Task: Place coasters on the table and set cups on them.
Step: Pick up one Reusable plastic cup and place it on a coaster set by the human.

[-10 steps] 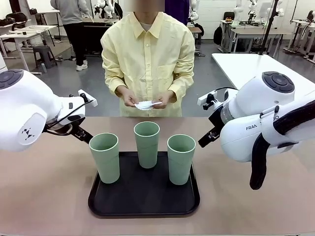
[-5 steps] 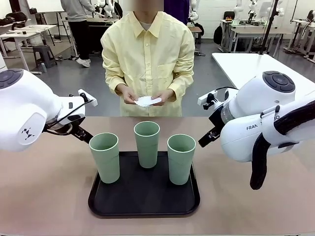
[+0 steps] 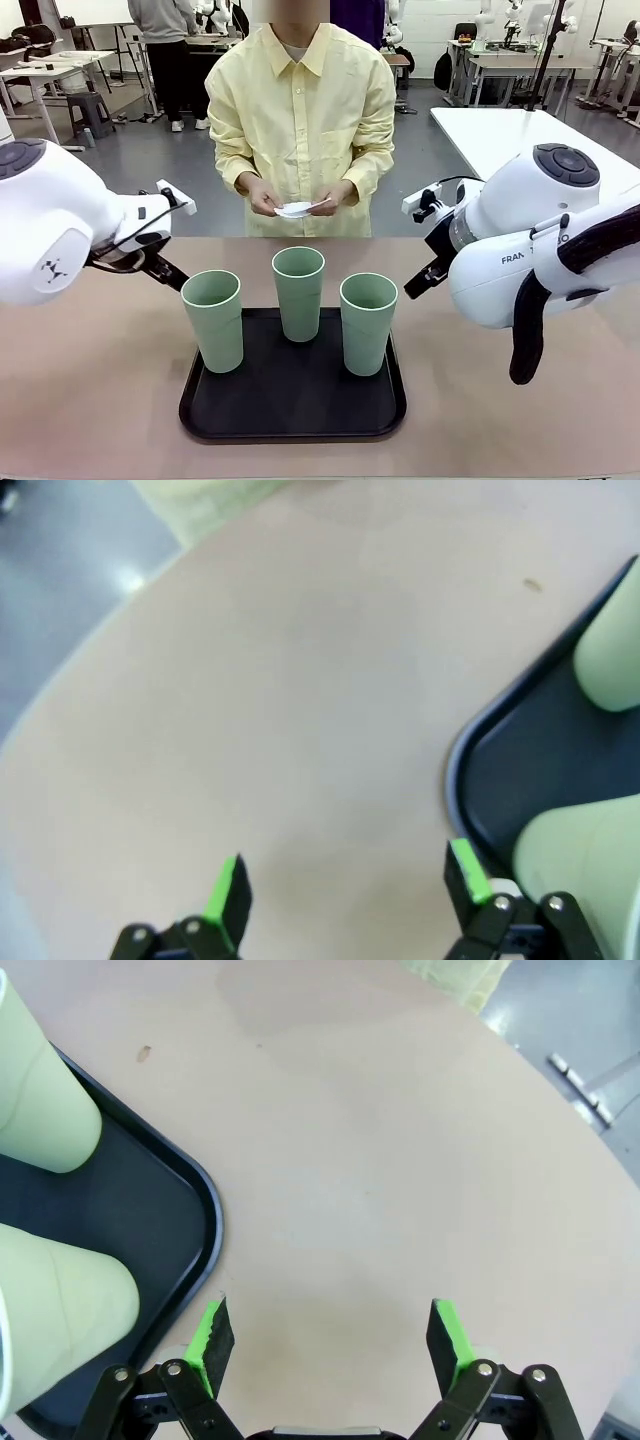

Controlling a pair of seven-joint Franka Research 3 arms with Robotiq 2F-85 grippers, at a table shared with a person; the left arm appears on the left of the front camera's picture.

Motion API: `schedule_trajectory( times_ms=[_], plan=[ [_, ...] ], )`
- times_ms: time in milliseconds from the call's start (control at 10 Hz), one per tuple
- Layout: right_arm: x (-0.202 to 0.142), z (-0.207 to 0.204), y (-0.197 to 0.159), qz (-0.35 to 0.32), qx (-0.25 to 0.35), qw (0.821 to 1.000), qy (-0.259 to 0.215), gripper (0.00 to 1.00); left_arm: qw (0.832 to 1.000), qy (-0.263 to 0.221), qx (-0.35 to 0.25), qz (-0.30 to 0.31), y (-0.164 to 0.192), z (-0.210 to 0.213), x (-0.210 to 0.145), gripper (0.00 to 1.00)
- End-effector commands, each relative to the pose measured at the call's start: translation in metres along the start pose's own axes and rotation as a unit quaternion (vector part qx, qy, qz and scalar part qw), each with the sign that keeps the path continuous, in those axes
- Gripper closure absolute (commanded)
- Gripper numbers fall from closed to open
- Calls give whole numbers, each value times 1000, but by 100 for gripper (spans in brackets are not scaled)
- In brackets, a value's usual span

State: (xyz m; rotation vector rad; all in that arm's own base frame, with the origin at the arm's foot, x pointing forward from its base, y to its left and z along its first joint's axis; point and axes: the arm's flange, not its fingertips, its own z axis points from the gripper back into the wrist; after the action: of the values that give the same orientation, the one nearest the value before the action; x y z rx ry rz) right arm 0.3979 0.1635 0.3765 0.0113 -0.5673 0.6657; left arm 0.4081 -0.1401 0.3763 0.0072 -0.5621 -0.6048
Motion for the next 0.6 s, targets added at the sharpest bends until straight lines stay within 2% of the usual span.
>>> schedule_trajectory(
  times_ms=[0,100,200,400,500],
  plan=[
    [20,29,-18,-1,-31,999,30,0,995,16,98,9,36,38,19,0],
    [26,59,-32,-15,-34,998,43,0,995,11,95,22,51,69,15,0],
    [24,93,-35,-12,-30,997,73,0,999,19,17,29,56,101,8,0],
    [8,147,-18,-7,-10,993,122,0,992,64,-105,19,33,144,-26,0],
    [-3,173,-1,7,-7,992,129,0,988,78,-134,11,13,161,-43,0]
  ],
)
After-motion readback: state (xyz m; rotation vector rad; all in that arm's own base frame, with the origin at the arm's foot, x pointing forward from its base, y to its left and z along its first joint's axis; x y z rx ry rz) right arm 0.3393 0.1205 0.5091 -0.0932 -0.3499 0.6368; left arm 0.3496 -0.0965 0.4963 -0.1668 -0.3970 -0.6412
